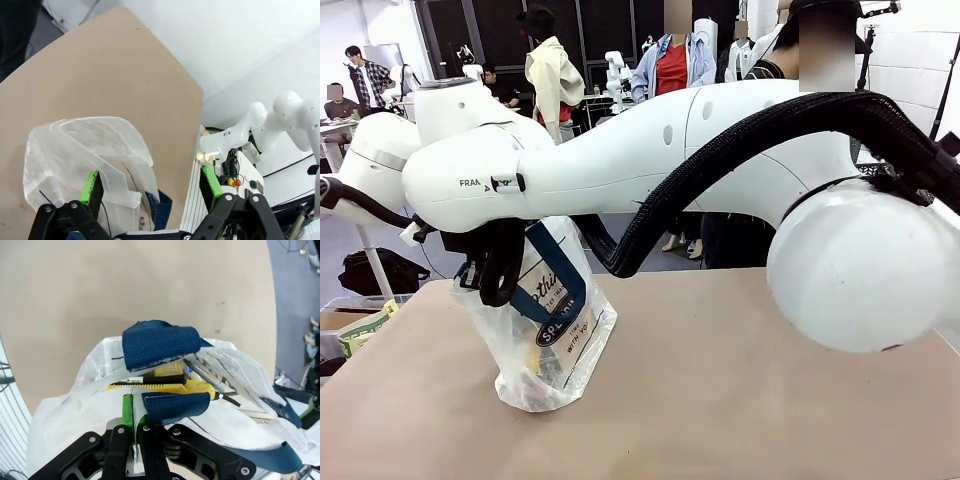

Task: Transfer purchased items from the store into the shopping bag.
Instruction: Move the Reusable shopping bag to the right side of the table.

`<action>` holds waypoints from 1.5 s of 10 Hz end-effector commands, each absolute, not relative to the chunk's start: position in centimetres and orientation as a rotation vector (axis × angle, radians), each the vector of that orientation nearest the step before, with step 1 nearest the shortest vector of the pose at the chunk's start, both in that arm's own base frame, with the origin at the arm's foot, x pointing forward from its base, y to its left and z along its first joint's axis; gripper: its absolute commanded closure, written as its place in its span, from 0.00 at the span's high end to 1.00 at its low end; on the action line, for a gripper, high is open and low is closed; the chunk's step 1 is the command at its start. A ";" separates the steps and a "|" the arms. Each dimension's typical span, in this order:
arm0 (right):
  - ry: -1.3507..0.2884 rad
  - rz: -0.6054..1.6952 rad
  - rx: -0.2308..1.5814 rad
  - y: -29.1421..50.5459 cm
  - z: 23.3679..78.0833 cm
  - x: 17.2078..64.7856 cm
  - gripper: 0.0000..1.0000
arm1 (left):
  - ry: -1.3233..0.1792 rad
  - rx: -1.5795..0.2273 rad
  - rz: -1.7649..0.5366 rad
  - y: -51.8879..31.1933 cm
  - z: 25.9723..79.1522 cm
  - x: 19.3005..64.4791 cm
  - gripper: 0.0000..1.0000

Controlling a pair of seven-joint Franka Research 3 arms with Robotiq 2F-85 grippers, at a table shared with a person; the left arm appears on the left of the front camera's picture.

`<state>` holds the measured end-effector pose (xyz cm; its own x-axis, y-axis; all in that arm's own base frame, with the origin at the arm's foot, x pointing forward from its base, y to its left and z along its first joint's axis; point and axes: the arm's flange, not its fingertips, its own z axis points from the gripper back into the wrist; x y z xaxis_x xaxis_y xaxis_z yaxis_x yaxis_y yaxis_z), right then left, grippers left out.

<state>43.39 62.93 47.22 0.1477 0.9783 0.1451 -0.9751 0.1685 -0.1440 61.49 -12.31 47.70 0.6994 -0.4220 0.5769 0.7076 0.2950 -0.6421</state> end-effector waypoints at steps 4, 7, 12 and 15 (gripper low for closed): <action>-0.215 1.414 -0.022 64.2 47.4 44.4 0.00 | -0.342 -0.662 -0.744 -15.4 48.3 61.4 1.00; -0.220 1.410 -0.018 64.0 47.4 44.4 0.00 | -0.329 -0.537 -0.706 -16.3 48.4 61.4 1.00; -0.225 1.402 -0.012 63.7 47.4 44.4 0.00 | -0.318 -0.508 -0.694 -16.4 48.7 61.5 0.25; -0.216 1.396 -0.015 63.6 47.3 44.5 0.00 | -0.319 -0.505 -0.691 -16.3 48.7 61.7 0.00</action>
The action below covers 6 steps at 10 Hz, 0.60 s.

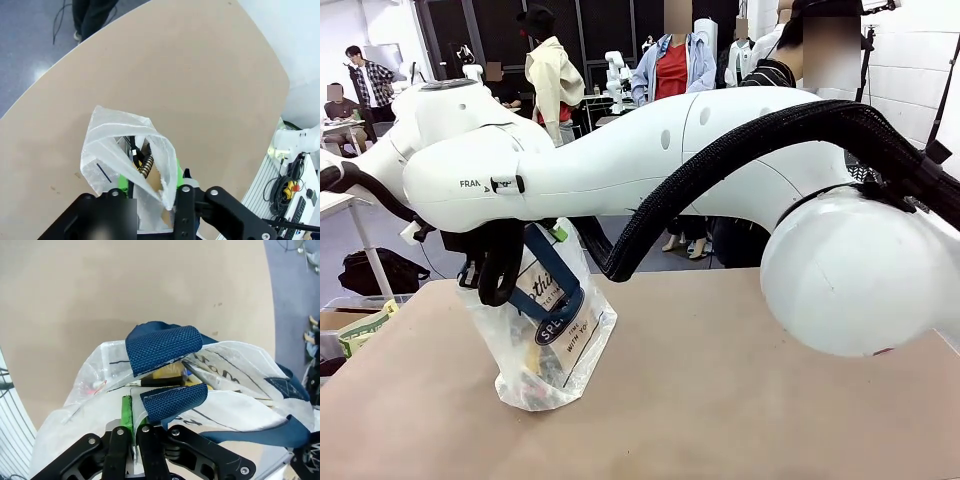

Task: Transfer purchased items from the store into the shopping bag.
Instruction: Move the Reusable shopping bag to the right side of the table.

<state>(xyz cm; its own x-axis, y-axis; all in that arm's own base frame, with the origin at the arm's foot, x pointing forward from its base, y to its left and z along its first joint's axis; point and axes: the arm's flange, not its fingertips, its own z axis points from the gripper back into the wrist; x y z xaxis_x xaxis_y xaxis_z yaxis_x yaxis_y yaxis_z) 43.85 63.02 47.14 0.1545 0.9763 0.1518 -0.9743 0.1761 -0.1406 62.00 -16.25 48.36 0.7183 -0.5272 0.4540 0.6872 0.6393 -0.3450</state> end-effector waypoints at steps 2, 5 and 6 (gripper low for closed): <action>-0.218 1.376 -0.009 63.5 47.2 44.4 0.00 | -0.313 -0.510 -0.693 -16.4 48.7 61.6 0.00; -0.231 1.354 0.009 63.2 47.3 44.5 0.00 | -0.307 -0.513 -0.694 -16.4 48.7 61.7 0.00; -0.234 1.353 0.012 62.9 47.4 44.5 0.00 | -0.303 -0.516 -0.693 -16.4 48.7 61.8 0.00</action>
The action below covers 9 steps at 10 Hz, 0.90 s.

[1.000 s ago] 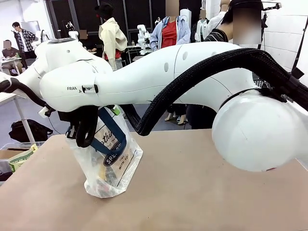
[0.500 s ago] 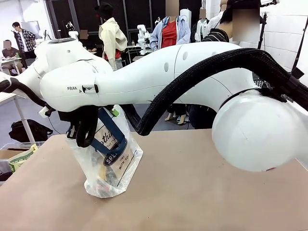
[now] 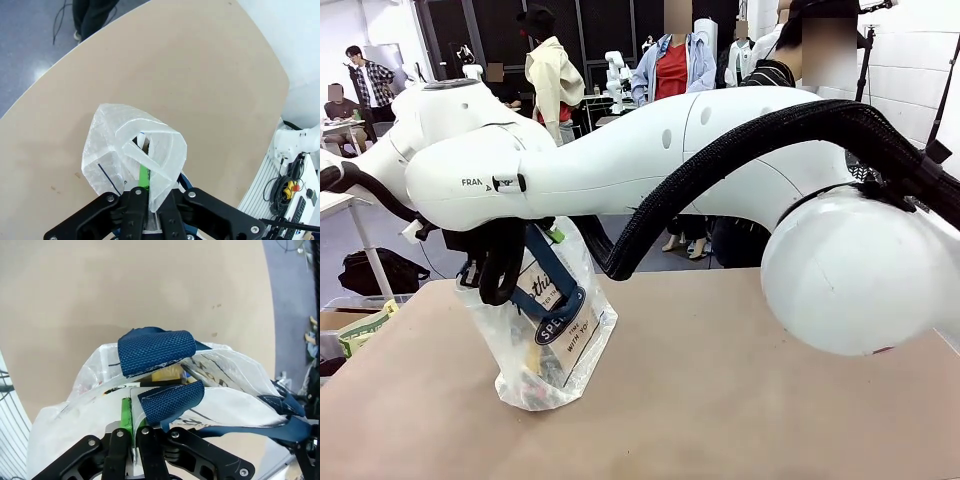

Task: Transfer purchased items from the store into the shopping bag.
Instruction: Move the Reusable shopping bag to the right side of the table.

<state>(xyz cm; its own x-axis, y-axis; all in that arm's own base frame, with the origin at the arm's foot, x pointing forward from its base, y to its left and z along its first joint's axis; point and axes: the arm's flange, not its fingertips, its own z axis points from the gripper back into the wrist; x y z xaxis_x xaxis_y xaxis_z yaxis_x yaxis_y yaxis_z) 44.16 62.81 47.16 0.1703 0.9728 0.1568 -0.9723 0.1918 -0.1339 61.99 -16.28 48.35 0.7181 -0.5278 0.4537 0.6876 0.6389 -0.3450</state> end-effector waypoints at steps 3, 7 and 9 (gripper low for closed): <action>-0.232 1.334 -0.010 61.7 47.9 43.9 0.60 | -0.297 -0.518 -0.692 -16.5 48.7 61.9 0.00; -0.298 1.259 0.011 58.1 48.8 42.8 1.00 | -0.298 -0.525 -0.696 -16.5 48.7 62.2 0.00; -0.331 1.204 0.038 55.4 49.4 42.3 1.00 | -0.303 -0.525 -0.697 -16.3 48.7 62.2 0.00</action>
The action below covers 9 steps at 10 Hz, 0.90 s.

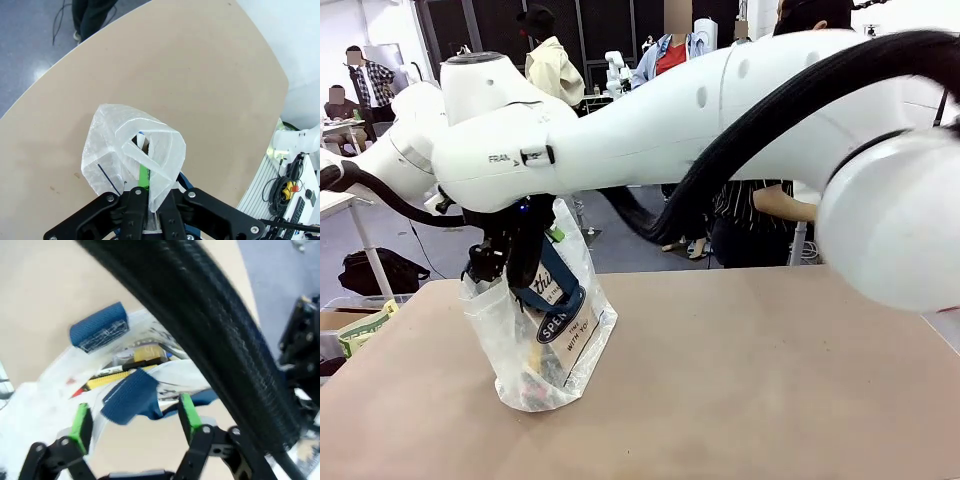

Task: Transfer purchased items from the store into the shopping bag.
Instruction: Move the Reusable shopping bag to the right side of the table.

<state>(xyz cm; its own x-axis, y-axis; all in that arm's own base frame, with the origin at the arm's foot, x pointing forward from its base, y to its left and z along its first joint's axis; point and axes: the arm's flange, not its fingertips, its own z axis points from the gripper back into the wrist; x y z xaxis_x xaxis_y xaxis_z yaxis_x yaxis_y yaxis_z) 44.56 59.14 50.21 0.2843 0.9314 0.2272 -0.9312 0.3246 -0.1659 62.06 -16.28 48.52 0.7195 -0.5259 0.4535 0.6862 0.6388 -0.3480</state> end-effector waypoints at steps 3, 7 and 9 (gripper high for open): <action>-0.411 1.089 0.119 49.0 52.2 42.3 1.00 | -0.298 -0.524 -0.705 -16.3 48.6 62.5 0.00; -0.481 0.823 0.203 38.6 55.7 42.8 1.00 | -0.287 -0.513 -0.725 -16.2 48.6 62.5 0.00; -0.429 0.611 0.159 33.3 56.5 43.9 1.00 | -0.281 -0.524 -0.722 -16.1 48.5 62.3 0.00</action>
<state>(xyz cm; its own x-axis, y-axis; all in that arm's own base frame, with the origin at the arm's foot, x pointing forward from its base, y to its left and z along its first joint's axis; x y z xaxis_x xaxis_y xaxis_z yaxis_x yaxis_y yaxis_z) 44.80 35.29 57.36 0.6640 0.5943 0.4538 -0.6680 0.7442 0.0029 62.25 -16.19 48.40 0.7172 -0.5356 0.4458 0.6900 0.6356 -0.3464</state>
